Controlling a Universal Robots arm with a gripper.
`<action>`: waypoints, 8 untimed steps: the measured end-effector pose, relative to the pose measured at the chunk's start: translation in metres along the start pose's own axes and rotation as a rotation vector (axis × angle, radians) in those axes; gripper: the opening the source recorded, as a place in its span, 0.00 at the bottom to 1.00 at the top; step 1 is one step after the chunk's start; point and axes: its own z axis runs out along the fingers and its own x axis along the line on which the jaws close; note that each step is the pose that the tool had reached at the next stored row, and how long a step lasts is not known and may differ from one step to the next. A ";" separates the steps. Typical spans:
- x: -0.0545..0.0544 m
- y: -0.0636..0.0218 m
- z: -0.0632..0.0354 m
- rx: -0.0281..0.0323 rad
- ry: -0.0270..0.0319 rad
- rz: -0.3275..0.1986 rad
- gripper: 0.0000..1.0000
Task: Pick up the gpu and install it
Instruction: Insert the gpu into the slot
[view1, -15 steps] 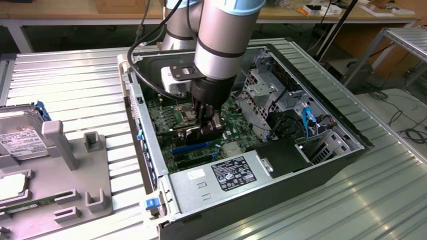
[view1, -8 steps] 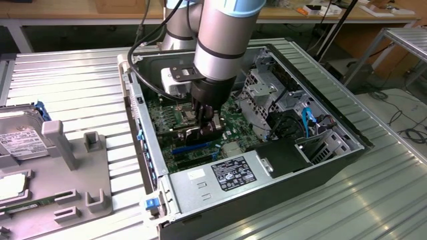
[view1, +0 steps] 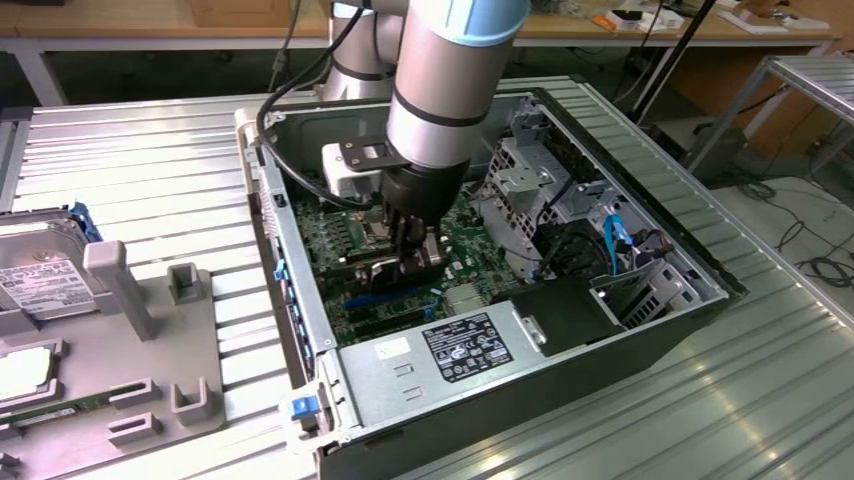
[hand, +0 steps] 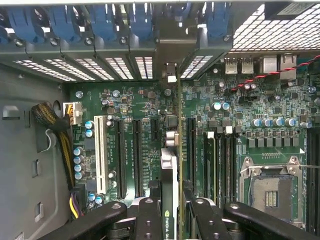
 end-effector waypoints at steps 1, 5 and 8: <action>0.000 0.0000 0.0013 0.0001 0.0000 0.000 0.27; 0.000 0.0001 0.0022 0.0004 -0.0003 0.000 0.27; -0.001 0.0002 0.0022 0.0003 -0.0001 0.000 0.27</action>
